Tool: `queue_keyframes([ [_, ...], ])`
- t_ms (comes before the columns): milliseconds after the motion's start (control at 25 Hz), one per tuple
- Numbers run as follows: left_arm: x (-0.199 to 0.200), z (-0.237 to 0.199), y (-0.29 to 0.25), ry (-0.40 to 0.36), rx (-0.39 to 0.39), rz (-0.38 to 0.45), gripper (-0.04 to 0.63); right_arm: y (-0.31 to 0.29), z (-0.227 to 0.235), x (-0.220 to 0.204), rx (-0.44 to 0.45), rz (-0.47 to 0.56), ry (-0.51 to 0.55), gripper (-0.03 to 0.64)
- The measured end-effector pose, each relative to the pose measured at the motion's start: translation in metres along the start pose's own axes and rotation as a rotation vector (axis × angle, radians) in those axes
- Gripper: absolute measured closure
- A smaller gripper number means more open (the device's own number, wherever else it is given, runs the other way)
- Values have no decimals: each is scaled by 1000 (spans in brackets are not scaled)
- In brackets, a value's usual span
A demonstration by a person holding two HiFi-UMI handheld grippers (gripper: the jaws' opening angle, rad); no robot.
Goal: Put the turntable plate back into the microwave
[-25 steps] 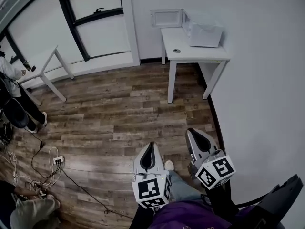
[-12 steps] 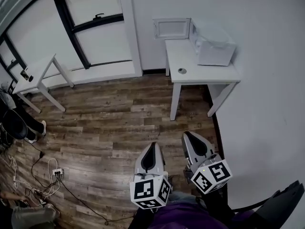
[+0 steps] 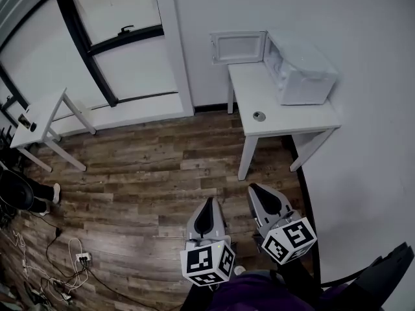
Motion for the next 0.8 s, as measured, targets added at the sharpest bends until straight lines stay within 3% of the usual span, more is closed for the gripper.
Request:
queue_keyframes([
  [200,45,-69,-78,-118,16,45,589,-108,-6,26,12,8,13,607],
  [480,78,-150,-169,-89,-7,66,590,-228,6,50,-19,37,-2,607],
  [800,68,-191,-239,-46,-75,-25,590,-296,35,48,-76,-4,-23,607],
])
Point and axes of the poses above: the fingertips, and each gripper's own axes: y backward along the fingers, z to its right, x out of its top, the point moved 9 cm from there along y, backward along the fingers, and after that the axes turned 14 degrees about -y, right-handed, at the moved point
